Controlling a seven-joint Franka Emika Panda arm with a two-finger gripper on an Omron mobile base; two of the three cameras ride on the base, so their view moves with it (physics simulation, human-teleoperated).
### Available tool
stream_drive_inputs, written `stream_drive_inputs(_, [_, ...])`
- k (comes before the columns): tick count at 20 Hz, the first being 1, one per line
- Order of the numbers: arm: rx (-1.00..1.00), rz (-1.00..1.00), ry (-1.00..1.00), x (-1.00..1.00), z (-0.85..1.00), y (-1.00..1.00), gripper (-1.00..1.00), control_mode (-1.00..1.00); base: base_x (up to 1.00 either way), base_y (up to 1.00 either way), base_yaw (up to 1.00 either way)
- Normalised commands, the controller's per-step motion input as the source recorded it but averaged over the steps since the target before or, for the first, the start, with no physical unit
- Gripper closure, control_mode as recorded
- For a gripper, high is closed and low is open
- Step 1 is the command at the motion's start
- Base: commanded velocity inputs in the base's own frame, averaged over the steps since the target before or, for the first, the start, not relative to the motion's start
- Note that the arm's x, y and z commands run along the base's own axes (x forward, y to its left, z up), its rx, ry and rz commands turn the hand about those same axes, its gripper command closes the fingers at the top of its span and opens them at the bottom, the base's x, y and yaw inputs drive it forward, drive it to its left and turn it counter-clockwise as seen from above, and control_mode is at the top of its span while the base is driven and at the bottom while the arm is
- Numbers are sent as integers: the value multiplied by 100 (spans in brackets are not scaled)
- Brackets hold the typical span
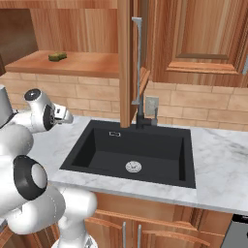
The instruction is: Locate and retrieve the sponge and dish brush from the cabinet. Place them next to the sink.
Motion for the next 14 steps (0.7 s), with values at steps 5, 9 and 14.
stream_drive_inputs(5, [-2,4,2,61,-22,32,100,-100,0,0,0])
stream_drive_inputs(9, [-3,0,2,37,-34,18,100,-100,0,0,0])
stream_drive_inputs(14, [1,0,1,25,-32,5,100,-100,0,0,0])
